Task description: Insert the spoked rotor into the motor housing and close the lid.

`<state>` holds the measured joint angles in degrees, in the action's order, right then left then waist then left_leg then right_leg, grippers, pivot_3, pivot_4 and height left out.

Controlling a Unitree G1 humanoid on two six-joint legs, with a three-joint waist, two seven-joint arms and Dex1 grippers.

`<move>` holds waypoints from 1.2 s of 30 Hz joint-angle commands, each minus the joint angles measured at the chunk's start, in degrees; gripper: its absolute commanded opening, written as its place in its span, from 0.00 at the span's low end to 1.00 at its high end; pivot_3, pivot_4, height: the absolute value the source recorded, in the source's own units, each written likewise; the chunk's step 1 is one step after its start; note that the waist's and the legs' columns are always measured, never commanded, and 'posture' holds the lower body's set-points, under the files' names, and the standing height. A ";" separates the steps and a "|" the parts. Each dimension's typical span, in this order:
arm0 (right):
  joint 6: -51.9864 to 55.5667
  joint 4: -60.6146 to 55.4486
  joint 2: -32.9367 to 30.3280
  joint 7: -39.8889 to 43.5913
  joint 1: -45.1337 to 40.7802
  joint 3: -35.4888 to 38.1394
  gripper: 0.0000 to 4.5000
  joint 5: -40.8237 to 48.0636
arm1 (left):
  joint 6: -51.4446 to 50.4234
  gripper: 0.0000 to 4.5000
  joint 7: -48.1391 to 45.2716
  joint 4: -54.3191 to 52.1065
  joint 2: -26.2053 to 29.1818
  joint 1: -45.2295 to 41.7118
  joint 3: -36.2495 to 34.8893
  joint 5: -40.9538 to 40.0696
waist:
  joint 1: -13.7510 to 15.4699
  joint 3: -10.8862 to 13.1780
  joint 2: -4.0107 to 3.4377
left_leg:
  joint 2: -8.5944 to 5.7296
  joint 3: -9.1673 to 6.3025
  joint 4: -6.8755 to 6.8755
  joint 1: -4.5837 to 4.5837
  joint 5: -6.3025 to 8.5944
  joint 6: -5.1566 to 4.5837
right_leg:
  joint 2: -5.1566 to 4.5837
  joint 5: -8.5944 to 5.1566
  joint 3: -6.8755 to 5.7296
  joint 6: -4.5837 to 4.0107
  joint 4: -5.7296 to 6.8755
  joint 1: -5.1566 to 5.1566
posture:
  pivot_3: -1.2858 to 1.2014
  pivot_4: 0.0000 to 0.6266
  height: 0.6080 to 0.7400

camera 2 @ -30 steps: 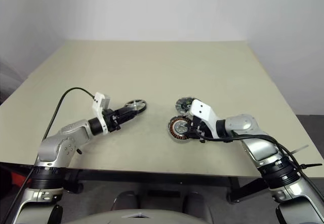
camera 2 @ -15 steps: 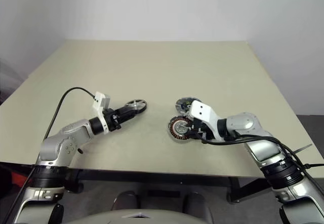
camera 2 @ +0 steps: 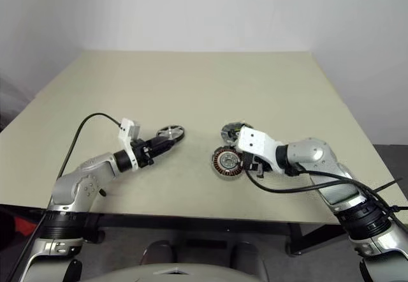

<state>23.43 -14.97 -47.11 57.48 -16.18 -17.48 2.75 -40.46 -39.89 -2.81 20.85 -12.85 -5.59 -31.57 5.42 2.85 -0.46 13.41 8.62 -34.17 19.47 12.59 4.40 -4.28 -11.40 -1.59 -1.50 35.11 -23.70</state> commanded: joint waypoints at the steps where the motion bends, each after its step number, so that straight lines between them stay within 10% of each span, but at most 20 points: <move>1: -0.17 -2.97 0.07 -0.23 -1.48 0.33 0.35 -1.12 | 0.49 0.51 -0.20 -1.72 0.73 -0.05 -0.80 -0.77 | -0.02 0.00 0.00 | -0.01 0.00 0.00 0.00 0.00 0.00 | 0.00 0.00 0.00 0.00 0.00 0.00 | 0.52 0.00 1.00; 36: -27.97 11.13 -6.89 8.80 -1.16 7.56 0.35 -0.33 | 0.52 0.51 2.97 -1.21 -2.08 1.93 -0.57 -0.82 | -0.09 0.00 -0.01 | -0.02 0.00 -0.01 -0.04 0.03 -0.06 | -0.01 -0.01 0.01 0.02 -0.07 0.09 | 0.52 0.00 1.00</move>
<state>-1.88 -3.73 -53.44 65.44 -15.87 -11.84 1.23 -40.52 -37.00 -3.17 18.88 -9.88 -5.74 -31.79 5.33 2.86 -0.47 13.40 8.63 -34.18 19.43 12.62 4.33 -4.28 -11.41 -1.59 -1.48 35.05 -23.62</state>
